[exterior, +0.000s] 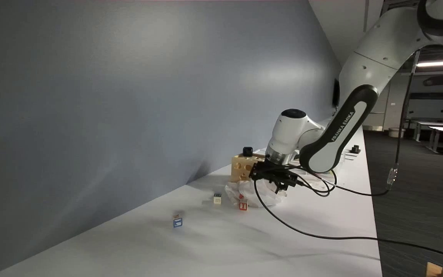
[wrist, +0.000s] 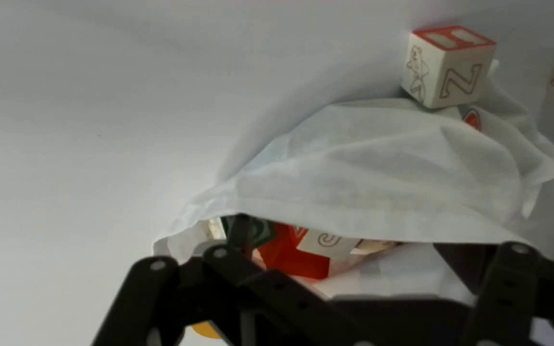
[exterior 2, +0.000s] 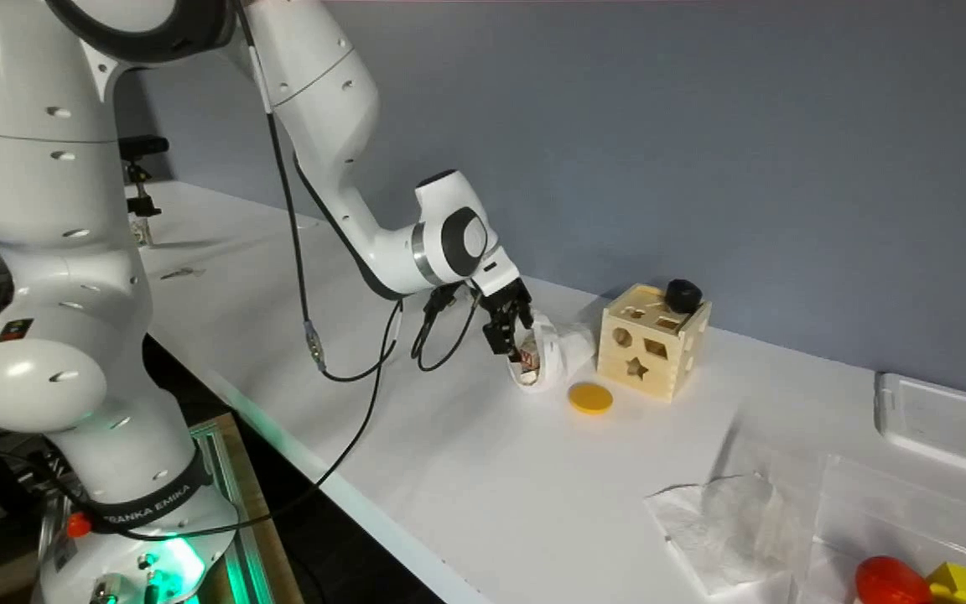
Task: Put one white square in the white bag.
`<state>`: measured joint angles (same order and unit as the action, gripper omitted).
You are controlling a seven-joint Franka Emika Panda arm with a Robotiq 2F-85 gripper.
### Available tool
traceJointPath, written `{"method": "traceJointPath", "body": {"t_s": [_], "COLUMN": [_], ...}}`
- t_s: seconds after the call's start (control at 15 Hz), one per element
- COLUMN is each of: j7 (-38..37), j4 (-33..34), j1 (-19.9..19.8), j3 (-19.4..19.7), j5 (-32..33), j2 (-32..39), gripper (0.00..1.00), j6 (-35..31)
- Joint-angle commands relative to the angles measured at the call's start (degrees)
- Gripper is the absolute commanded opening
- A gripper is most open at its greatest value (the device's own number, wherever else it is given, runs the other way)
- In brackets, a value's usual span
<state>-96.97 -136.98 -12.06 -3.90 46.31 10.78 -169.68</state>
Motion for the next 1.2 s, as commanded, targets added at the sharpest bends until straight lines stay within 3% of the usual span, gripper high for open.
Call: {"method": "traceJointPath", "body": {"t_s": [0.0, 0.2, 0.27, 0.4, 0.87, 1.13], "j7": [5.64, 8.58, 10.34, 12.34, 25.54, 22.80], "j4": [-2.71, -3.34, -3.65, -4.24, -11.29, -14.67], "j1": [-1.54, -1.58, 3.84, 4.58, 5.50, 3.59], "j3": [-3.77, -4.35, 1.11, 2.73, 5.57, 5.56], "j5": [-10.48, -17.00, -19.83, -21.72, -34.07, -30.31], "j2": [-5.00, -9.20, -10.91, -13.60, -18.39, -18.24], "gripper": [1.00, 1.00, 1.00, 1.00, 1.00, 1.00], "j6": [7.15, 14.00, 15.89, 18.51, 16.42, 11.77]}}
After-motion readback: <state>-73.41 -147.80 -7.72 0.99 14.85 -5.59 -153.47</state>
